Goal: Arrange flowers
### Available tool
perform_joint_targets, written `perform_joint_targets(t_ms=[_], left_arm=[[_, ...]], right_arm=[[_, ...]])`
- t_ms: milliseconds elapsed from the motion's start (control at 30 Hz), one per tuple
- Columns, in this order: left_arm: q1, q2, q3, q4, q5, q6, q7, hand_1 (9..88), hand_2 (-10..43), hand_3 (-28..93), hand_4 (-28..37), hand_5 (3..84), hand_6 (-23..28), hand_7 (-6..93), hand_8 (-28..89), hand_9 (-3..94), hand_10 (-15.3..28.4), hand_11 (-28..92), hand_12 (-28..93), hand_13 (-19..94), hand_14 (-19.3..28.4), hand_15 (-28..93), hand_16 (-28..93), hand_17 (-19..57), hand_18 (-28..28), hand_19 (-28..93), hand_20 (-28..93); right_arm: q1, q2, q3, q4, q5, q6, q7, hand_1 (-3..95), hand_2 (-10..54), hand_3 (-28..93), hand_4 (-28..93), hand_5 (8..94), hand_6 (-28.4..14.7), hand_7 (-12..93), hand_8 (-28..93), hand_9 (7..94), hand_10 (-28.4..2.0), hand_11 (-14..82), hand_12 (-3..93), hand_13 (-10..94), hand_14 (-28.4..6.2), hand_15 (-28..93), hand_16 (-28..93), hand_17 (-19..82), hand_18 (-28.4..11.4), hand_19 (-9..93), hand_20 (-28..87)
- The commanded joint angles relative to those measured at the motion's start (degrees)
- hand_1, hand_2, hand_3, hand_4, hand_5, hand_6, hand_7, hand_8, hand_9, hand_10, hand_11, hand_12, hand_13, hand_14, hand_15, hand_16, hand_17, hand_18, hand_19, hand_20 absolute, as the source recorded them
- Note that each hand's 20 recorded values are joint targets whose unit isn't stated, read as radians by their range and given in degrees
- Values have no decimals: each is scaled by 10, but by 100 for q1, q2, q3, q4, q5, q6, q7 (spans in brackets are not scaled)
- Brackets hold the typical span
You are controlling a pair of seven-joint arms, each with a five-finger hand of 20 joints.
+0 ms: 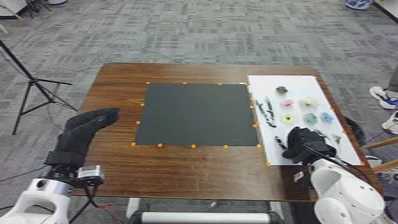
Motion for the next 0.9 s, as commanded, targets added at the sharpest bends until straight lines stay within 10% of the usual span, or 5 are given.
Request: perform_joint_targets(t_ms=[33,900], left_arm=[[68,-68,-10,-20,-15,-105,-58,285,-12,684,-155,492,39,150,-60,452,137,201,146,341,167,170,14,35,83,34,131],[41,-32,23,-16,-49,-7,-58,287,-9,680,-155,490,41,148,-58,449,138,202,147,341,170,172,13,34,83,33,132]], right_arm=[[-109,-77,-83,269,374,-380,217,934,-95,-283,431,616,-21,390,258,893,-73,189,520,923,-5,561,387,628,-120,931,463],[231,29,406,-293,1100,549,24,922,-91,-283,551,756,-19,276,251,937,-79,224,440,937,-8,578,328,664,-120,931,422]])
